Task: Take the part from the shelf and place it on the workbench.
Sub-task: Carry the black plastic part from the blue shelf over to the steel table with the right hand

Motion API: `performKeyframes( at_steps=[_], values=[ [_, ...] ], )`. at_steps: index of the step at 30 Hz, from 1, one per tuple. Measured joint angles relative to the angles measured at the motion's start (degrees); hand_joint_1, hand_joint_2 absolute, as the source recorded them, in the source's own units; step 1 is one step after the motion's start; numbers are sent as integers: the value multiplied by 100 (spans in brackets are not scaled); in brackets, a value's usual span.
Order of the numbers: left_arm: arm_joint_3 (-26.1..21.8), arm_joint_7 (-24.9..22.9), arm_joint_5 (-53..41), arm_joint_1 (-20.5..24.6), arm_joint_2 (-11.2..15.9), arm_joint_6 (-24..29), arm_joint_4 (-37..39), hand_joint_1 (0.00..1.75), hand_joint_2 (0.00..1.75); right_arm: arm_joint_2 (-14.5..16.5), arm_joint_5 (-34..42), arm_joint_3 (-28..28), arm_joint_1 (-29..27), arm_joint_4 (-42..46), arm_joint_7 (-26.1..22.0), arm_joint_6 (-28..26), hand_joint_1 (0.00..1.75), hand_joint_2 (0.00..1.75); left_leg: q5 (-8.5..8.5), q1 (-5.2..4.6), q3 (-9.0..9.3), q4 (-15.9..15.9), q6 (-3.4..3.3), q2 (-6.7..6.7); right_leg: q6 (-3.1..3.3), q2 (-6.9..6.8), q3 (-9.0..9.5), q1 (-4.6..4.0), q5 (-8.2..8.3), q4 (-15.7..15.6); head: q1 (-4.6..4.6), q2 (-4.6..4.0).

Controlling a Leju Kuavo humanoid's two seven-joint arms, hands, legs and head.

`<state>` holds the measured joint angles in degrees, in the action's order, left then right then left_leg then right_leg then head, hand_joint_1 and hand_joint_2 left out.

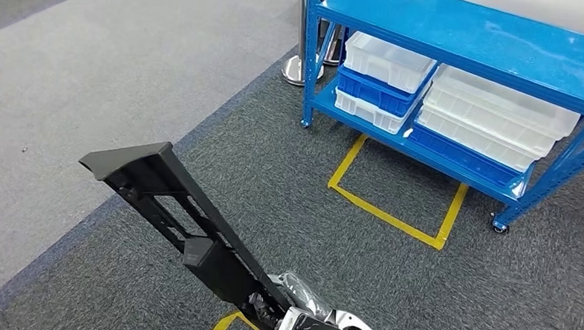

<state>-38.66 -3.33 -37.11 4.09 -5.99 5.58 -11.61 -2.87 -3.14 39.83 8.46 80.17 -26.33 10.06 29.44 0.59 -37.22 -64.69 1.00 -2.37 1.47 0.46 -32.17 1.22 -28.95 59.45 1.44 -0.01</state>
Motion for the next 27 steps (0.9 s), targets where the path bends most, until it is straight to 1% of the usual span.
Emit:
performKeyframes(
  at_steps=[1, 2, 3, 4, 5, 6, 7, 8, 9, 10, 11, 12, 13, 14, 15, 16, 17, 18, 19, 20, 21, 22, 23, 24, 25, 26, 27],
  values=[
    [-15, 2, 13, 5, 0, -1, 0, 0, 175, 14, 5, 10, 14, -14, -8, 17, 169, 175, 198, 4, -171, -380, 22, 100, 14, -74, -8, -10, 1, -1, -6, 0],
    [-26, 8, 26, 8, 0, -2, 0, 0, 175, 17, 9, 17, 23, -33, -13, 39, 169, 175, 354, 11, -330, -747, 40, 152, 19, -154, -14, -21, -1, -1, -5, -1],
    [-36, 17, 34, 5, 0, -5, 0, 0, 175, 21, 12, 24, 29, -57, -15, 62, 169, 175, 424, 14, -426, -984, 49, 178, 24, -231, -17, -30, -3, 0, -5, -1],
    [-45, 29, 38, -4, 0, -9, 0, 0, 175, 27, 14, 31, 39, -84, -16, 80, 169, 175, 373, 15, -404, -991, 48, 193, 25, -300, -16, -37, -5, 0, -5, -1],
    [-52, 45, 39, -15, 0, -14, 0, 0, 175, 38, 15, 40, 55, -107, -20, 98, 169, 175, 230, 14, -271, -776, 37, 214, 25, -361, -12, -43, -7, 1, -5, -1],
    [-60, 63, 39, -23, 0, -17, 0, 0, 175, 54, 18, 47, 81, -129, -28, 117, 169, 175, 32, 6, -40, -369, 8, 280, 23, -414, -5, -49, -9, 1, -5, -1],
    [-71, 79, 40, -22, 0, -18, 0, 0, 175, 74, 23, 52, 112, -149, -38, 140, 169, 175, -111, -17, 189, 60, -27, 393, 16, -465, 1, -60, -13, 0, -5, -1],
    [-85, 94, 40, -13, 0, -17, 0, 0, 175, 94, 29, 55, 145, -167, -51, 163, 169, 175, -206, -46, 356, 388, -70, 487, 1, -508, 2, -73, -16, 1, -5, -2],
    [-101, 103, 41, -6, 0, -16, 0, 0, 175, 115, 35, 56, 178, -187, -63, 182, 169, 175, -245, -74, 450, 591, -110, 555, -19, -553, 3, -85, -18, 1, -4, -1],
    [-119, 108, 43, -4, 0, -14, 0, 0, 175, 137, 39, 58, 209, -208, -71, 197, 169, 175, -232, -98, 454, 647, -140, 562, -43, -600, 6, -93, -17, -5, -3, -1],
    [-135, 110, 48, -8, 0, -10, 0, 0, 175, 157, 41, 62, 239, -227, -76, 209, 169, 175, -252, -105, 441, 665, -176, 507, -73, -645, 17, -97, -13, -16, -3, 0],
    [-149, 110, 52, -19, -3, -5, 0, 0, 175, 182, 43, 65, 270, -244, -80, 223, 169, 175, -276, -86, 450, 697, -209, 457, -105, -653, 29, -94, -25, -15, -2, 0],
    [-162, 110, 56, -27, -8, 0, 0, 0, 175, 203, 46, 68, 299, -260, -84, 242, 169, 175, -305, -64, 464, 738, -247, 410, -135, -581, 22, -91, -73, 31, 1, 0],
    [-171, 110, 58, -30, -12, 4, 0, 0, 175, 219, 51, 70, 323, -272, -91, 256, 169, 175, -338, -43, 483, 778, -287, 365, -160, -459, -29, -85, -180, 171, 4, -1],
    [-179, 110, 59, -30, -16, 5, 0, 0, 175, 228, 59, 72, 339, -287, -97, 267, 169, 175, -364, -23, 497, 803, -317, 318, -179, -305, -146, -73, -352, 446, 8, -1],
    [-186, 110, 60, -26, -17, 6, 0, 0, 175, 229, 65, 73, 346, -305, -100, 272, 169, 175, -374, -26, 488, 808, -335, 261, -190, -175, -314, -64, -548, 813, 9, -1],
    [-191, 111, 63, -22, -17, 6, 0, 0, 175, 227, 70, 74, 347, -329, -102, 274, 169, 175, -380, -29, 477, 801, -345, 198, -201, -109, -490, -55, -706, 1187, 9, -1],
    [-197, 111, 70, -20, -17, 6, 0, 0, 175, 226, 75, 77, 346, -357, -100, 278, 169, 175, -379, -30, 471, 791, -345, 128, -211, -80, -623, -49, -776, 1457, 9, -1],
    [-205, 112, 78, -20, -17, 8, 0, 0, 175, 225, 78, 81, 349, -384, -100, 286, 169, 175, -376, -30, 468, 775, -341, 55, -218, -71, -667, -44, -725, 1525, 9, -1],
    [-220, 112, 89, -22, -17, 13, 0, 0, 175, 227, 85, 86, 359, -409, -103, 301, 169, 175, -369, -27, 467, 752, -330, -18, -220, -60, -603, -37, -559, 1361, 9, -1],
    [-241, 112, 102, -23, -17, 17, 0, 0, 175, 229, 93, 92, 375, -430, -110, 325, 169, 175, -355, -24, 464, 721, -313, -89, -217, -15, -458, -25, -330, 1027, 9, -1],
    [-265, 112, 119, -25, -17, 22, 0, 0, 175, 231, 103, 97, 400, -449, -119, 354, 169, 175, -339, -19, 450, 687, -292, -151, -205, 91, -301, -10, -157, 673, 10, -1],
    [-292, 111, 136, -19, -17, 28, 0, 0, 175, 238, 114, 102, 429, -470, -131, 387, 169, 175, -322, -21, 419, 638, -263, -214, -192, 198, -177, 3, -37, 364, 9, -1],
    [-316, 111, 154, -15, -17, 32, 0, 0, 175, 246, 124, 108, 457, -492, -141, 419, 169, 175, -316, -20, 381, 603, -228, -263, -177, 286, -114, 7, 8, 190, 8, -1],
    [-343, 109, 172, -19, -17, 37, 0, 0, 175, 262, 134, 115, 487, -519, -148, 454, 169, 175, -319, -13, 343, 586, -192, -311, -154, 329, -104, -3, -11, 135, 8, -1],
    [-374, 107, 189, -25, -17, 40, 0, 0, 175, 289, 145, 127, 520, -548, -154, 487, 169, 175, -328, -6, 315, 580, -151, -361, -129, 300, -109, -17, -3, 113, 7, -1],
    [-405, 102, 204, -38, -8, 46, 0, 0, 175, 325, 156, 144, 560, -579, -157, 520, 169, 175, -333, 9, 299, 584, -114, -385, -92, 248, -106, -15, 12, 100, 7, -1]
  ],
)
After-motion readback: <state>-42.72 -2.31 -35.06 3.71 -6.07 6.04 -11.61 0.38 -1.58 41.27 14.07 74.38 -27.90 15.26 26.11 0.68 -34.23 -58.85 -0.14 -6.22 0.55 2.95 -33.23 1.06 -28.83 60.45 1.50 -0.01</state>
